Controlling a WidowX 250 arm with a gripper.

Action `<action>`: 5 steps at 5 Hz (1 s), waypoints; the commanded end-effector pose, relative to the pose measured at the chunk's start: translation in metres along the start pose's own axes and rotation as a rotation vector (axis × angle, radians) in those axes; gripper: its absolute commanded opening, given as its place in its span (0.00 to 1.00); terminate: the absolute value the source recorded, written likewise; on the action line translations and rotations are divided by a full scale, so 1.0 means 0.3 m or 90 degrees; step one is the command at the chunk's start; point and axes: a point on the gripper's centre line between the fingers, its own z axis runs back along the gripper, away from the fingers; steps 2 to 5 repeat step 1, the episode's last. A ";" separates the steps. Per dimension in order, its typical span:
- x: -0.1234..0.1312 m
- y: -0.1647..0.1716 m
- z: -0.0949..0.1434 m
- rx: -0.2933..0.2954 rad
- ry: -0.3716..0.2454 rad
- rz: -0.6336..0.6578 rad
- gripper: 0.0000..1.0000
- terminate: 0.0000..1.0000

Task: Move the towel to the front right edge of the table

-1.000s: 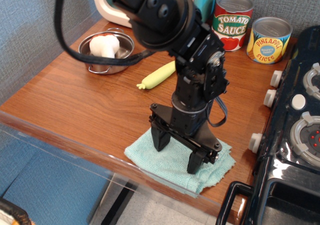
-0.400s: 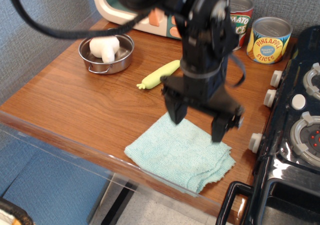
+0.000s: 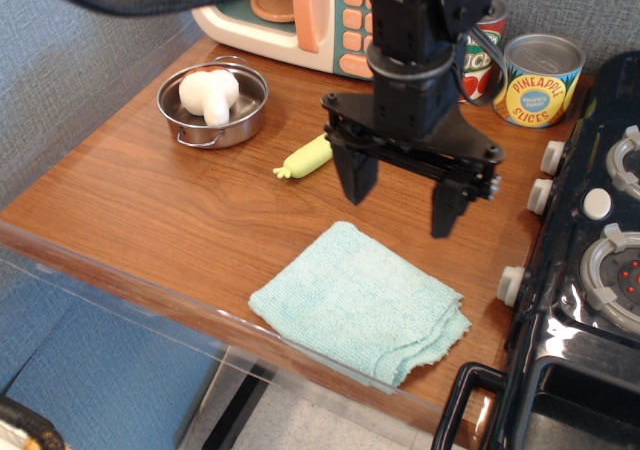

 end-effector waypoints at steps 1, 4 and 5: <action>0.020 0.017 0.033 -0.004 -0.020 -0.002 1.00 1.00; 0.020 0.017 0.033 -0.004 -0.020 -0.002 1.00 1.00; 0.020 0.017 0.033 -0.004 -0.020 -0.002 1.00 1.00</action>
